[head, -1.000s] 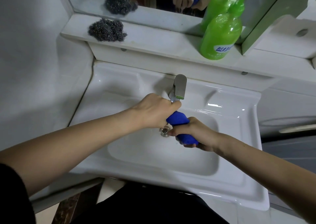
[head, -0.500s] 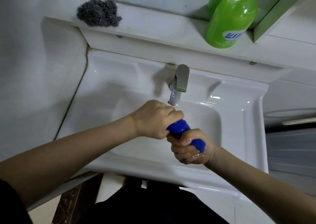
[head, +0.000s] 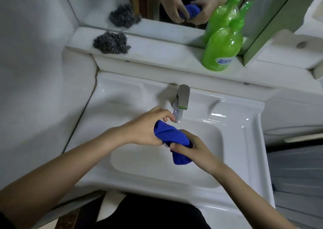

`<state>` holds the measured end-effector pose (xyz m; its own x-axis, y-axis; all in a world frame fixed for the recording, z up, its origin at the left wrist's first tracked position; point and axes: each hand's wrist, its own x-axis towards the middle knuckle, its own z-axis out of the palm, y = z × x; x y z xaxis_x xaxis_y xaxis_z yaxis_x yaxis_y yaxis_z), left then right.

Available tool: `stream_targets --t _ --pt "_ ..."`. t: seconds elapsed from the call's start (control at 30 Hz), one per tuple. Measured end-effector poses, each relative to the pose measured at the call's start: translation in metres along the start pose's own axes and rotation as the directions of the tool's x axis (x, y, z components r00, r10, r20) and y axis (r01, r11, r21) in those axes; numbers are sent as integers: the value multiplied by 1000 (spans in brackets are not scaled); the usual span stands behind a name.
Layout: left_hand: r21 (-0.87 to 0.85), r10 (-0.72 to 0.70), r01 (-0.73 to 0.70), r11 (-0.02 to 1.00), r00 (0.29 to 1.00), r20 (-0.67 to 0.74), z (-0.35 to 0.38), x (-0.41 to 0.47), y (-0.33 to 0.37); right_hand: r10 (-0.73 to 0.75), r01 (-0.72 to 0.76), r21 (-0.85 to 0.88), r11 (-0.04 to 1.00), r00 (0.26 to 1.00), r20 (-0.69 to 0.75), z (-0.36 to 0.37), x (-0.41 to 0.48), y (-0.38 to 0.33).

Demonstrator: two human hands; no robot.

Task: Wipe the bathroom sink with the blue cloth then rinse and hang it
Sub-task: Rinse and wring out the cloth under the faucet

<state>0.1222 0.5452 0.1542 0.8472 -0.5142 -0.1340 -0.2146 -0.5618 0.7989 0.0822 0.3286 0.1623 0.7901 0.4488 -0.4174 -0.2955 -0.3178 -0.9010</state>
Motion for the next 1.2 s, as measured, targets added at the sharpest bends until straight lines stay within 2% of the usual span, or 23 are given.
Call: stream_targets --t 0.07,0.13,0.17,0.27,0.4,0.43,0.47,0.57,0.63,0.7,0.8,0.93,1.1,1.2 --pt "-279 -93 68 958 993 -77 -18 -10 15 -38 39 32 999 999 -30 -3 -10 -12" --pt "-556 -181 70 828 972 -148 -29 -17 26 -77 83 75 994 994 -83 -2 -16 -21" --pt "-633 -219 62 772 960 -173 -31 -20 31 -98 107 76 991 989 -115 -1 -19 -25" --pt "-744 -265 42 666 946 -184 -19 -26 42 -144 154 34 988 971 -192 6 -21 -32" --pt "-907 -318 79 414 946 -63 10 -33 44 -153 175 68 982 958 -243 26 -20 -28" --pt "-919 -334 91 384 941 -46 16 -37 41 -144 169 76 983 956 -257 32 -19 -24" --pt "-912 -348 102 396 936 -46 23 -41 37 -132 157 72 985 953 -273 37 -18 -19" --pt "-842 -437 161 515 894 -97 42 -51 24 -94 115 47 992 939 -331 52 -13 2" --pt "-841 -507 202 502 857 -96 49 -54 19 -55 109 142 984 939 -341 61 -13 10" --pt "-848 -503 223 481 863 -59 49 -56 19 -16 97 227 969 942 -334 65 -12 10" --pt "-774 -453 280 568 891 -10 44 -59 22 2 106 295 950 939 -343 61 -10 7" --pt "-755 -432 150 638 882 -189 34 -61 24 28 102 387 916 948 -316 54 -9 7" --pt "-629 -309 32 777 890 -336 22 -65 33 -4 208 457 865 913 -407 50 -10 1" --pt "-652 -264 -40 757 894 -361 13 -71 39 -54 276 528 803 916 -397 47 -10 -3"
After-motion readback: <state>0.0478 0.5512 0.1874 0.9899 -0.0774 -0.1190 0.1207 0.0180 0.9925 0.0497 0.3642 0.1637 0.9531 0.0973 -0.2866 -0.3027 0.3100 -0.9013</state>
